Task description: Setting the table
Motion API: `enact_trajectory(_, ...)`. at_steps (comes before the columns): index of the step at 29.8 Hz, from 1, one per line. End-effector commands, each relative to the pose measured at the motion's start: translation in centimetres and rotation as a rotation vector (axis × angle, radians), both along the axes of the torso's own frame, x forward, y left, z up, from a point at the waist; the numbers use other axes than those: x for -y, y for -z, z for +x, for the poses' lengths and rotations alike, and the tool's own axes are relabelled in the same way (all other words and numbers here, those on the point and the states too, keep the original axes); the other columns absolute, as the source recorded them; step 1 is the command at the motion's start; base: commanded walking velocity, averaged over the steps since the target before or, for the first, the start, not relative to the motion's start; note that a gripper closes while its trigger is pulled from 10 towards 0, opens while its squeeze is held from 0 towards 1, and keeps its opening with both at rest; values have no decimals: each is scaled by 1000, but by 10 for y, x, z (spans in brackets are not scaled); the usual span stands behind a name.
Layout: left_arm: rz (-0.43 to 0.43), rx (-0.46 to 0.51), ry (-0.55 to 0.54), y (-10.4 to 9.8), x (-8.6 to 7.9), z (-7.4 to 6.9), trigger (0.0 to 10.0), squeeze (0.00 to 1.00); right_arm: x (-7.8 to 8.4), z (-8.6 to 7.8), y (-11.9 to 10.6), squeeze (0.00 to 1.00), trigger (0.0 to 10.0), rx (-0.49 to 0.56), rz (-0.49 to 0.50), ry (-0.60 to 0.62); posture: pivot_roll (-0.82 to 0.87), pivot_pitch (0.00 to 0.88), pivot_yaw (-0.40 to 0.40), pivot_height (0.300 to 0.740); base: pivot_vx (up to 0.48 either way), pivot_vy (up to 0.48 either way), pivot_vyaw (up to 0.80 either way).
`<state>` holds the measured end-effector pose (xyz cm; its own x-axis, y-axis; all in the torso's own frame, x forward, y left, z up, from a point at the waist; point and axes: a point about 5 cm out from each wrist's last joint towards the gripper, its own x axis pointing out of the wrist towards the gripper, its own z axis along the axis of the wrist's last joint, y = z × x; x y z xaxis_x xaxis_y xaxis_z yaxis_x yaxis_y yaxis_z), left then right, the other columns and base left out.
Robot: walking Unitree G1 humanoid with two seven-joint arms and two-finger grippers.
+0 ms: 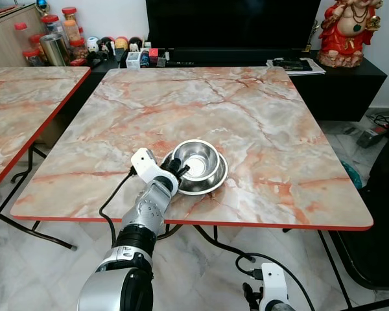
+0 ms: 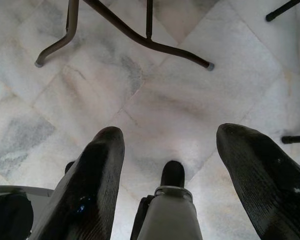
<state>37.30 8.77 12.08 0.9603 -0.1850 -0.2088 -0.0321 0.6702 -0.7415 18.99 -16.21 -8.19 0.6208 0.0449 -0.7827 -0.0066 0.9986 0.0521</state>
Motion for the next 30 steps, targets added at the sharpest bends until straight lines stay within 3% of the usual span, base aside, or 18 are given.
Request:
enact_trajectory(1,8,15,17,-11,7,5,10000,0,-1,0,0,0,10000,2,4,5,-39,0,37,728,0,0,0)
enact_trajectory(30,30,-120,-5,-11,4,8,10000,0,-3,1,0,0,10000,2,6,2,-36,0,39,728,0,0,0)
